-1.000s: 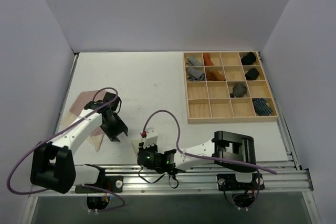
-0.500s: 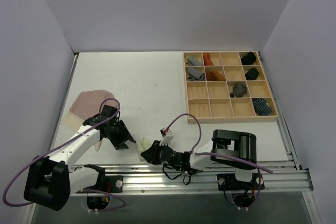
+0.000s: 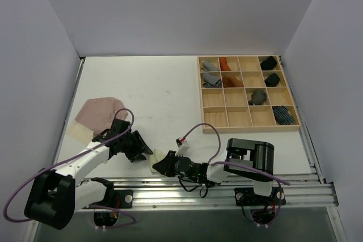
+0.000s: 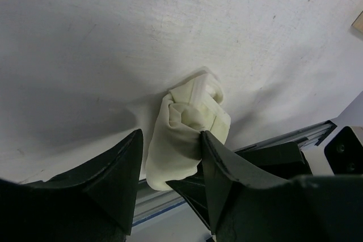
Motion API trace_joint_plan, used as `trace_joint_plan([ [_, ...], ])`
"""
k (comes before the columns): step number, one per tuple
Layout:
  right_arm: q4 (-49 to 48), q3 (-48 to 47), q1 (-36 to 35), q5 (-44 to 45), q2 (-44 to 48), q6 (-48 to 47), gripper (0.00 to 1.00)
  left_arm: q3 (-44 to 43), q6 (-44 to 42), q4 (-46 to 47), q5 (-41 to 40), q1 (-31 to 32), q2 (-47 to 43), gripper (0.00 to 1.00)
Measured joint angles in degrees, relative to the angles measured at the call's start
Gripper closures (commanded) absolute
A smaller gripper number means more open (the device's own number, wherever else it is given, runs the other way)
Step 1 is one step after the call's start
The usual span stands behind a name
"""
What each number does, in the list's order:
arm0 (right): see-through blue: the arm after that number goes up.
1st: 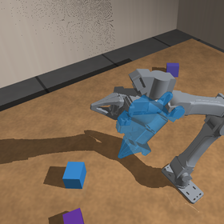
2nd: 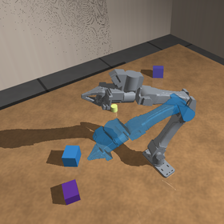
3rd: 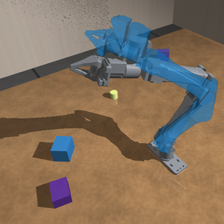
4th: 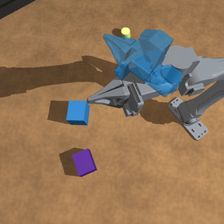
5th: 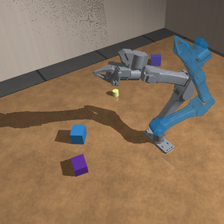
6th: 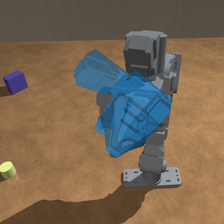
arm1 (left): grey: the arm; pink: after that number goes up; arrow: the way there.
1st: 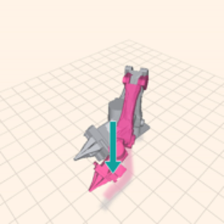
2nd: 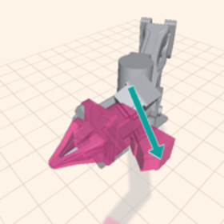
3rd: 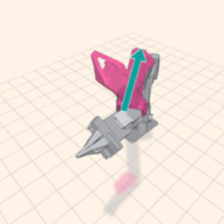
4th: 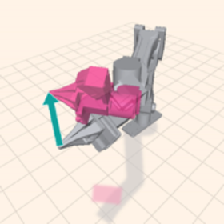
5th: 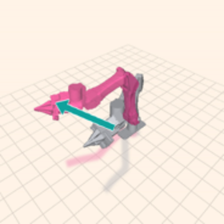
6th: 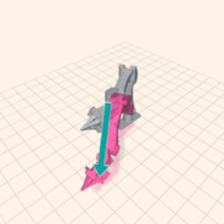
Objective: Roll the underwear
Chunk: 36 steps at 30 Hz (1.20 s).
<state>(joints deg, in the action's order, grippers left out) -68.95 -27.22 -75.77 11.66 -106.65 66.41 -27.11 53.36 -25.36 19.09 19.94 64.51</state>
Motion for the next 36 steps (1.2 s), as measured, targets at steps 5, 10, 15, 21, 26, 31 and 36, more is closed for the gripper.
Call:
trace_joint_plan([
  [5, -2.19, 0.68, 0.46, -0.98, -0.72, 1.11, 0.92, 1.92, 0.28, 5.22, 1.36, 0.66, 2.16, 0.55],
  [10, -1.66, 0.31, 0.76, -1.68, -0.79, 1.40, 0.77, 1.73, 1.75, 9.18, 2.75, 1.90, 6.71, 0.98],
  [15, 11.08, -5.44, 0.66, -1.62, 2.10, 0.15, 0.66, -3.19, 1.97, 6.38, -0.24, 5.90, 10.47, 0.98],
  [21, 32.61, -13.18, -0.55, 1.38, 5.79, -4.85, 0.63, -8.28, 3.19, -2.12, -9.99, 11.17, 10.49, 0.98],
  [26, 46.93, -20.04, -1.81, 4.85, 6.23, -8.81, 0.60, -10.78, 4.17, -8.81, -15.82, 12.28, 10.51, 0.98],
  [31, 59.14, -27.61, -3.54, 9.14, 5.64, -13.51, 0.58, -11.89, 5.01, -12.09, -18.60, 12.70, 11.56, 0.98],
  [36, 66.34, -35.19, -5.97, 13.25, 4.42, -19.04, 0.58, -13.53, 5.16, -13.62, -19.52, 13.35, 13.25, 0.98],
])
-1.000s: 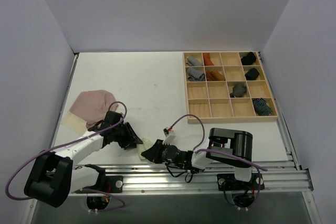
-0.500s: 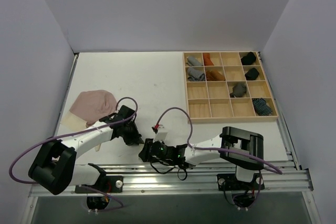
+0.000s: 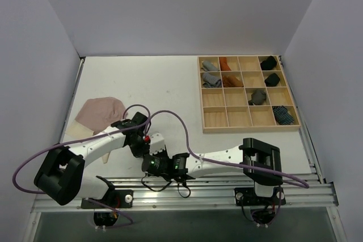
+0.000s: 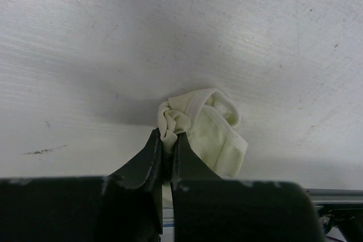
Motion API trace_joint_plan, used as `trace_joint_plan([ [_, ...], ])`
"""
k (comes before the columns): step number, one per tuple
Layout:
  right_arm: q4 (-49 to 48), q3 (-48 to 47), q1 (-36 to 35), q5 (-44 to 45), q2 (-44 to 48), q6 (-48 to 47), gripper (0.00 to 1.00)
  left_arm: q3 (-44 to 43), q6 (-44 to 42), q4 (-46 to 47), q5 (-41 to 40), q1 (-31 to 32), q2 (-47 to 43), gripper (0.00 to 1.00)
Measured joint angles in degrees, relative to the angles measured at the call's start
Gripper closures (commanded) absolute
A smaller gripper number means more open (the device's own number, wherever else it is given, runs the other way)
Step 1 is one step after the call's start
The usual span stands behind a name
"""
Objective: Roll the underwear
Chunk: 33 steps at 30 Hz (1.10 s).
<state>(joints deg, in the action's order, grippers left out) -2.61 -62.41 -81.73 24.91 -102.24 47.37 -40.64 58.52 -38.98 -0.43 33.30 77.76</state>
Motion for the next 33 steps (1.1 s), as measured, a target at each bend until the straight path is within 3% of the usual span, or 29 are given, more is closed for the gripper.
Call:
trace_joint_plan([
  [16, 6.82, -10.58, -3.23, 6.88, -10.32, -11.47, 0.59, -1.36, 1.03, -1.64, -0.85, 0.50, 1.53, 0.98],
  [20, 8.02, -12.09, -3.69, 9.03, -12.33, -11.32, 0.92, -1.46, 1.16, -1.90, -0.85, 0.33, 1.68, 0.98],
  [21, 8.00, -12.07, -3.76, 9.33, -12.44, -11.02, 0.94, -1.60, 1.27, -2.10, -0.85, 0.33, 1.77, 0.96],
  [25, 2.95, -7.78, -3.48, 8.50, -10.84, -8.63, 0.97, -2.51, 1.25, -4.59, -1.09, -0.81, 1.88, 0.69],
  [29, -9.20, 3.26, -0.94, 3.10, -4.92, -3.37, 0.99, -3.69, 0.48, -7.72, -0.90, -4.72, 0.09, 0.54],
  [33, -24.94, 15.85, 3.19, -4.79, 0.17, 3.10, 0.99, -4.90, -1.53, -9.05, -1.33, -8.26, -3.26, 0.49],
])
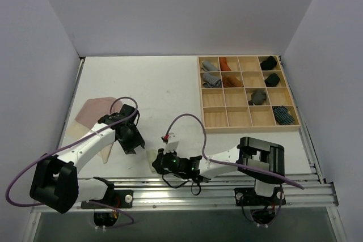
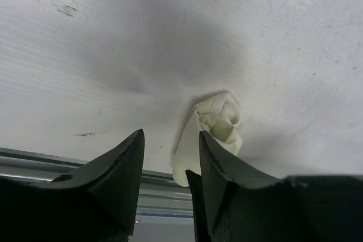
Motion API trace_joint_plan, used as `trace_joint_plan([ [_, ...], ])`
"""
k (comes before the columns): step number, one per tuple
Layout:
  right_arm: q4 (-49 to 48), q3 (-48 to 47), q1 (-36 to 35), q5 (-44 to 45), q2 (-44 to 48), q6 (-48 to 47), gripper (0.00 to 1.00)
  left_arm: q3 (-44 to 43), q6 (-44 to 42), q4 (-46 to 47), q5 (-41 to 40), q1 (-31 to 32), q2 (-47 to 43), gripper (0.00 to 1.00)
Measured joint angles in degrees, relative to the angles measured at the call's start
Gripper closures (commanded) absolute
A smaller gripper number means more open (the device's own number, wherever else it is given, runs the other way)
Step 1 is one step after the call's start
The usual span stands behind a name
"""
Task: Roll the underwear
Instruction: Roll the underwear, then place the rolled underwear into the container
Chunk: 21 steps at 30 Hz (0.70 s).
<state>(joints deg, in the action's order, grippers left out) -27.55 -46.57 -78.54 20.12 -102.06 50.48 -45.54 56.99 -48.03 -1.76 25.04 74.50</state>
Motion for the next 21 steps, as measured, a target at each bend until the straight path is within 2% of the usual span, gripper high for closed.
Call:
trace_joint_plan([
  [3, -12.28, 7.41, 2.99, -6.08, 1.20, 3.89, 0.99, 0.11, -2.10, 0.28, 0.85, -0.15, -1.68, 0.49],
  [8, -25.07, 12.24, 6.29, -13.99, -1.01, 7.43, 0.98, 4.79, -3.74, 5.09, 5.18, -0.11, -5.46, 0.48],
  [13, -30.53, 12.24, 7.28, -17.07, -3.80, 8.72, 0.98, 9.22, -4.59, 9.01, 9.62, -0.07, -9.29, 0.47],
  [18, -31.21, 11.74, 7.39, -17.70, -4.50, 9.11, 0.96, 11.17, -5.11, 12.41, 11.87, -0.07, -9.18, 0.47],
  [21, -29.86, 10.95, 7.50, -18.05, -4.50, 9.11, 0.91, 13.09, -5.11, 14.25, 12.61, -0.07, -7.21, 0.53],
])
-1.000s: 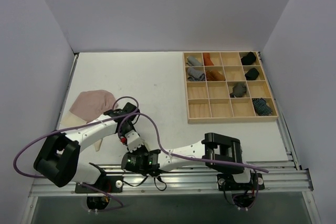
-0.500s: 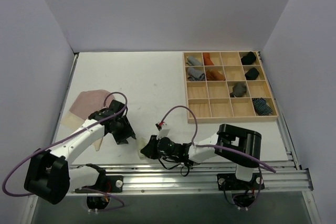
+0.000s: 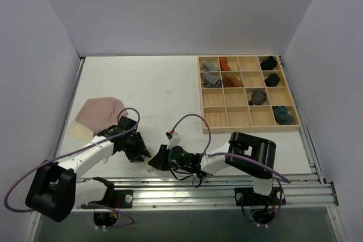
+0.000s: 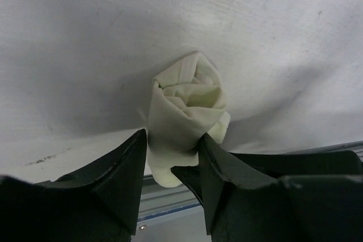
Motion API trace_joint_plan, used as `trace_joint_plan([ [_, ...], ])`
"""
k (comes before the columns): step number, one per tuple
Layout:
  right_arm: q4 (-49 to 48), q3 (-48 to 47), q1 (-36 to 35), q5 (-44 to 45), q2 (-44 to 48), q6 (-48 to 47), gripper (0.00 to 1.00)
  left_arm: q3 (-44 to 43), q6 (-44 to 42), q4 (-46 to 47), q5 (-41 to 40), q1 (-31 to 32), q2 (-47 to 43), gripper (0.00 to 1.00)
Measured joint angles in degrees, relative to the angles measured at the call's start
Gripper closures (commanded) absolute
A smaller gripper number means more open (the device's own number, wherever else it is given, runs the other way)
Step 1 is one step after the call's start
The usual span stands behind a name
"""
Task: Roll the underwear
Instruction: Place the rolled underwear into the container
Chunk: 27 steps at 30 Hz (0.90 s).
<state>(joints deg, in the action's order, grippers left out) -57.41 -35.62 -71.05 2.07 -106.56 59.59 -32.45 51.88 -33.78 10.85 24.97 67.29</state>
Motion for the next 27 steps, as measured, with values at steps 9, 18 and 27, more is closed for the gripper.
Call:
trace_joint_plan([
  [9, 11.58, -4.87, 0.13, -0.20, 1.88, -1.73, 0.73, -1.51, -0.94, 2.21, 1.36, 0.02, 7.30, 0.81],
  [18, 33.46, -14.21, -0.24, 4.09, 3.93, -7.93, 0.56, -3.72, -0.96, 2.16, 1.38, 1.75, 10.32, 0.88],
  [27, 45.88, -21.00, -2.21, 9.81, 2.27, -10.88, 0.51, -4.98, 0.28, 1.84, -0.55, 4.22, 11.08, 0.90],
])
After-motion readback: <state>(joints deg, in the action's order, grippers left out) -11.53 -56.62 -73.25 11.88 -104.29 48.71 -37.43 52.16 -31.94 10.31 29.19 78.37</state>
